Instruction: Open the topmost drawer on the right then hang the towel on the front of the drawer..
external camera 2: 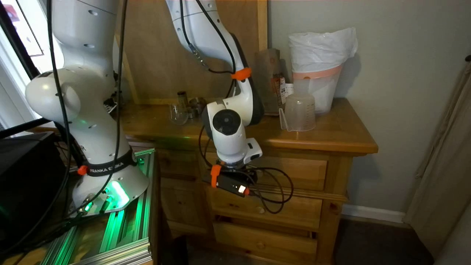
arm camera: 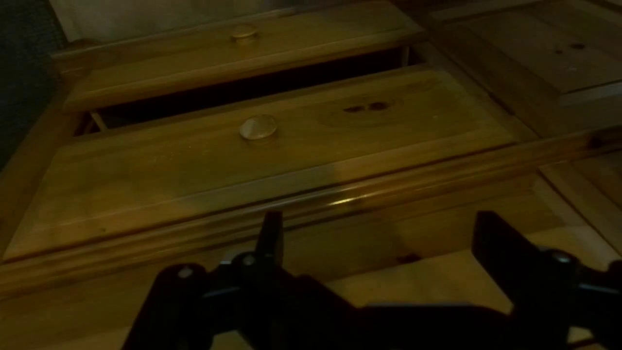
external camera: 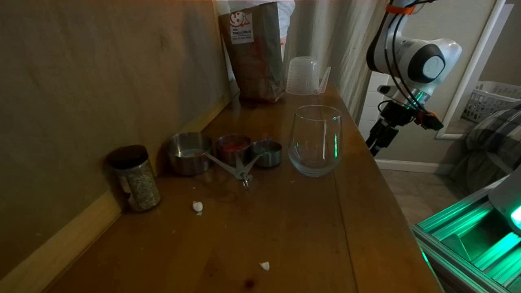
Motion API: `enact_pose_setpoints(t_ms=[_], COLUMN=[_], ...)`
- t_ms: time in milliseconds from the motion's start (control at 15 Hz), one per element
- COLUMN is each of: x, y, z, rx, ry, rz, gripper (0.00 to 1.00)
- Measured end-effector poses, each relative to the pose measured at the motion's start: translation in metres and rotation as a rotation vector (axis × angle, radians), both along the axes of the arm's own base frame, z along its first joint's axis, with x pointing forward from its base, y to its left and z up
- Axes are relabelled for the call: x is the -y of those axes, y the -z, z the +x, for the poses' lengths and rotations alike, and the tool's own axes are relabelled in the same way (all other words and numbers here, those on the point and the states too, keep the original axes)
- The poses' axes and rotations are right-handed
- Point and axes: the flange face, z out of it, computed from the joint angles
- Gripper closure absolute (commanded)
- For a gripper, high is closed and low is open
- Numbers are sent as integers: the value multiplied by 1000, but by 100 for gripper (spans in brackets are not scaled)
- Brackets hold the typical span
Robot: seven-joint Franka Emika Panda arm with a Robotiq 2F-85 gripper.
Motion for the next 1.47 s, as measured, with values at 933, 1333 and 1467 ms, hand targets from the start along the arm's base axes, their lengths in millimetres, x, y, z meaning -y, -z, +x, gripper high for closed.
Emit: enact_pose_setpoints(t_ms=[933,1333,1467], x=[13,8,7], y=[33,58,65], z=[19,35,41], rx=[124,168,187], ry=[-126,-114,-94], rz=[177,347,400], gripper=[0,0,0])
